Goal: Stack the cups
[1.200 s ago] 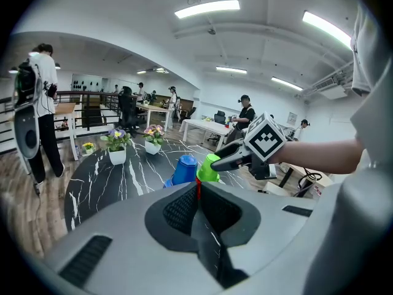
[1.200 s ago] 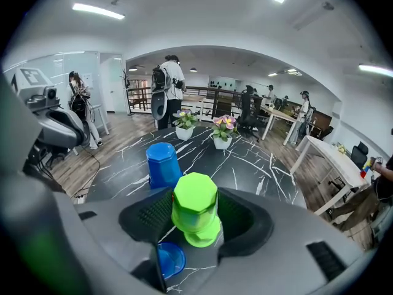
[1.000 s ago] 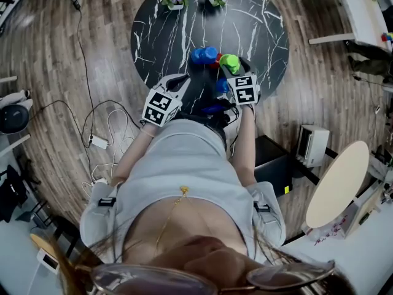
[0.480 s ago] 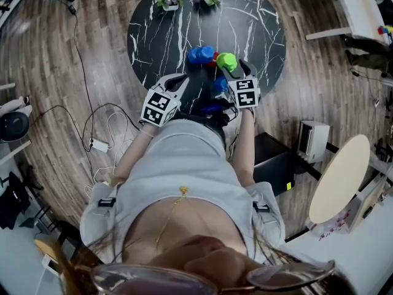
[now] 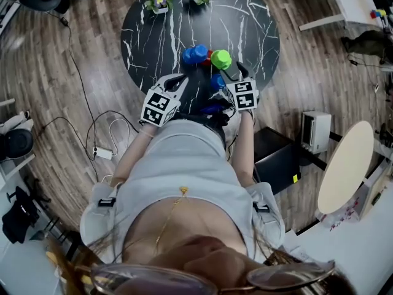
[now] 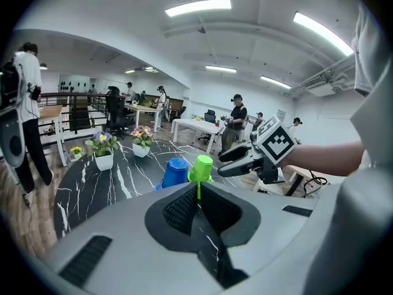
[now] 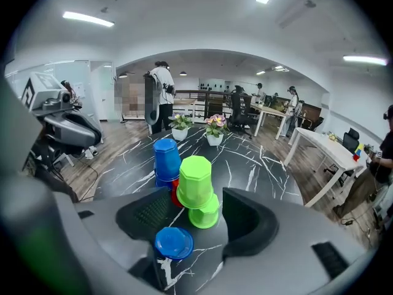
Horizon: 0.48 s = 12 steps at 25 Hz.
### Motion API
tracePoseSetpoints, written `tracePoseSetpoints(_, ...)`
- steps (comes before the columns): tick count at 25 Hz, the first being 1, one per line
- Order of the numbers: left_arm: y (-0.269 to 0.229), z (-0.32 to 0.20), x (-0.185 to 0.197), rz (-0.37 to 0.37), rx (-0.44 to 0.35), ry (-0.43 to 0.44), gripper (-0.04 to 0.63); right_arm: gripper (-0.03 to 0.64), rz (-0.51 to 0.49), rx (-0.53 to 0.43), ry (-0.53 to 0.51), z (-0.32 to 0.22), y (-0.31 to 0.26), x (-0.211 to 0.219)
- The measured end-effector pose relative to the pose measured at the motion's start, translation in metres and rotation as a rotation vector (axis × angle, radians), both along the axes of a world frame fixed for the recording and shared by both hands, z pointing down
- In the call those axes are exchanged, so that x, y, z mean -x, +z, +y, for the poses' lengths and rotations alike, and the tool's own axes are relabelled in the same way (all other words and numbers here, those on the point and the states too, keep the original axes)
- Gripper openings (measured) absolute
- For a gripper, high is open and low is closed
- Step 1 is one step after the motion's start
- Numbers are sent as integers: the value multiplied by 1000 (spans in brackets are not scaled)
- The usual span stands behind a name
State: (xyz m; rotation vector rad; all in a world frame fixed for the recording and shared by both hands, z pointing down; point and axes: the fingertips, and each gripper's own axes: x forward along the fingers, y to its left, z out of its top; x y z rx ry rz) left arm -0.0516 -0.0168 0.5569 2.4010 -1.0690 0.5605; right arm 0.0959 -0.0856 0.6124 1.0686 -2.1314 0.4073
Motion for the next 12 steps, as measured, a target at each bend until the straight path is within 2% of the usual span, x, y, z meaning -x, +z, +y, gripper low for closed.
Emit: tracePoseSetpoints(12,2,-1,-12,-3,6,78,38,279,-7,31,19,17,10,-5)
